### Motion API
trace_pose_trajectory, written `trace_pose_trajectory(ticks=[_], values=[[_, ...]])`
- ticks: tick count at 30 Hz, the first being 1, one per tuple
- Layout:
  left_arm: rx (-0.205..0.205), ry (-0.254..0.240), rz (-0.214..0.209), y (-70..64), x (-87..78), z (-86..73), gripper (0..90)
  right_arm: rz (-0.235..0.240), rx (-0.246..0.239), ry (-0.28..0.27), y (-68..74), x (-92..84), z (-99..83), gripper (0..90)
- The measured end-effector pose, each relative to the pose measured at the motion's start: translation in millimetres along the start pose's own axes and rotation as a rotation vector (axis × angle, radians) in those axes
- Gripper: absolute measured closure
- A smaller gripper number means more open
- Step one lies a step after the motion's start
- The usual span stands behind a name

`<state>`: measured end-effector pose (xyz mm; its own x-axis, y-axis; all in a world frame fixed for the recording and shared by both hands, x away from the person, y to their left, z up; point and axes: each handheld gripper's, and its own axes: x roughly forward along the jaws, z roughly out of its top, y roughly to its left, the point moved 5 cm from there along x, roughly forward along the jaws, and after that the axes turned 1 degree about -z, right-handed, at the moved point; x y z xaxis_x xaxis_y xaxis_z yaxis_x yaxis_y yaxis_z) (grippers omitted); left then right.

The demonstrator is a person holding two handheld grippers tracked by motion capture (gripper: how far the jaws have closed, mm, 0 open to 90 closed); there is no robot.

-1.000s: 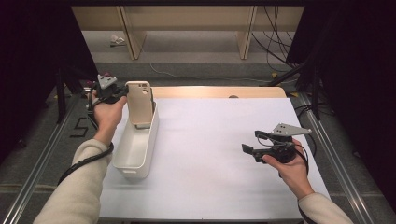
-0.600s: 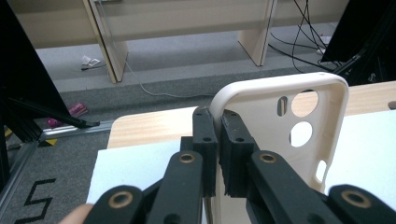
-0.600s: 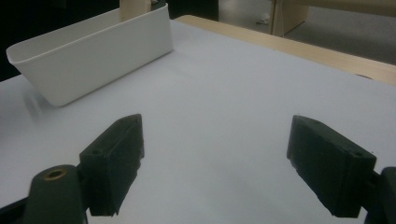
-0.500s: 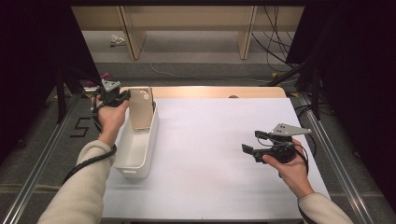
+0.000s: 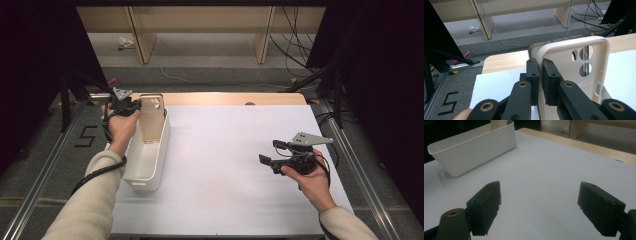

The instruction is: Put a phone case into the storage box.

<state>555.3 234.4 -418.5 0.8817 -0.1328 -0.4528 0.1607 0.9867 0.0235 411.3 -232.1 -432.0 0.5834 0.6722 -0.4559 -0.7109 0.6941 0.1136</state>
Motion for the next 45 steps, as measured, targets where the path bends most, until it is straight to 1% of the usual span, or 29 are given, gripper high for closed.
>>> trace_pose_trajectory(ticks=[10,12,14,16,19,21,24,25,28,30,31,32,34,35,36,38,40,42,45], values=[[0.008,0.007,0.013,1.6,3.5,-3.7,81.7,0.0,0.0,0.0,0.1,0.0,0.1,19.7],[0.014,0.007,0.018,1.9,3.6,-3.3,77.9,0.0,0.0,0.0,0.1,0.0,0.1,19.8],[0.009,0.006,0.017,1.9,2.8,-2.5,72.3,0.001,0.0,0.0,0.0,0.1,0.0,19.7],[0.018,0.009,0.025,1.9,1.1,-1.5,66.0,0.001,0.001,0.0,0.0,0.1,0.0,19.6],[0.018,0.024,0.019,0.3,-1.8,-0.9,52.3,0.001,0.001,0.002,-0.2,0.2,-0.2,19.6],[0.02,0.035,0.024,-0.4,-5.6,-0.5,43.3,0.001,0.003,0.002,0.0,0.3,-0.2,19.4],[0.018,0.044,0.007,-3.1,-14.7,-0.1,29.1,-0.001,0.004,0.001,-0.2,0.0,-0.2,19.4],[0.022,0.047,-0.002,-4.7,-19.2,-0.5,24.5,-0.002,0.005,0.003,-0.5,-0.1,-0.3,19.4],[0.033,0.026,-0.06,-13.5,-35.7,-2.1,16.4,-0.001,0.008,0.002,-0.5,-0.2,-0.2,19.3],[0.057,0.012,-0.107,-20.7,-48.6,-5.1,14.8,-0.002,0.007,0.002,-0.5,-0.2,-0.2,19.3],[0.068,0.006,-0.13,-24.3,-55.2,-7.4,12.7,-0.001,0.008,0.002,-0.4,-0.3,-0.2,19.3],[0.071,0.0,-0.152,-28.3,-61.6,-10.2,10.2,-0.001,0.007,0.001,-0.2,-0.3,-0.1,19.2],[0.079,-0.007,-0.208,-36.5,-75.1,-17.1,6.6,-0.001,0.007,0.001,-0.1,-0.3,0.0,19.2],[0.085,-0.015,-0.227,-40.5,-81.6,-21.1,5.4,-0.002,0.007,0.001,-0.1,-0.3,0.0,19.2],[0.098,-0.02,-0.252,-44.6,-88.0,-25.9,4.4,-0.002,0.008,0.001,-0.1,-0.2,0.0,19.2],[0.092,-0.044,-0.29,-53.6,-99.9,-35.7,3.3,-0.002,0.008,0.0,0.1,-0.1,0.0,19.1],[0.133,-0.035,-0.329,-63.4,-108.9,-47.6,1.8,-0.001,0.008,0.0,0.2,0.0,0.0,19.1],[0.154,-0.037,-0.352,-70.7,-115.9,-55.8,0.4,-0.001,0.007,0.001,0.2,0.4,-0.1,19.1],[0.182,-0.054,-0.374,-78.1,-123.9,-63.2,0.0,0.0,0.006,0.001,0.7,0.1,0.1,19.0]])
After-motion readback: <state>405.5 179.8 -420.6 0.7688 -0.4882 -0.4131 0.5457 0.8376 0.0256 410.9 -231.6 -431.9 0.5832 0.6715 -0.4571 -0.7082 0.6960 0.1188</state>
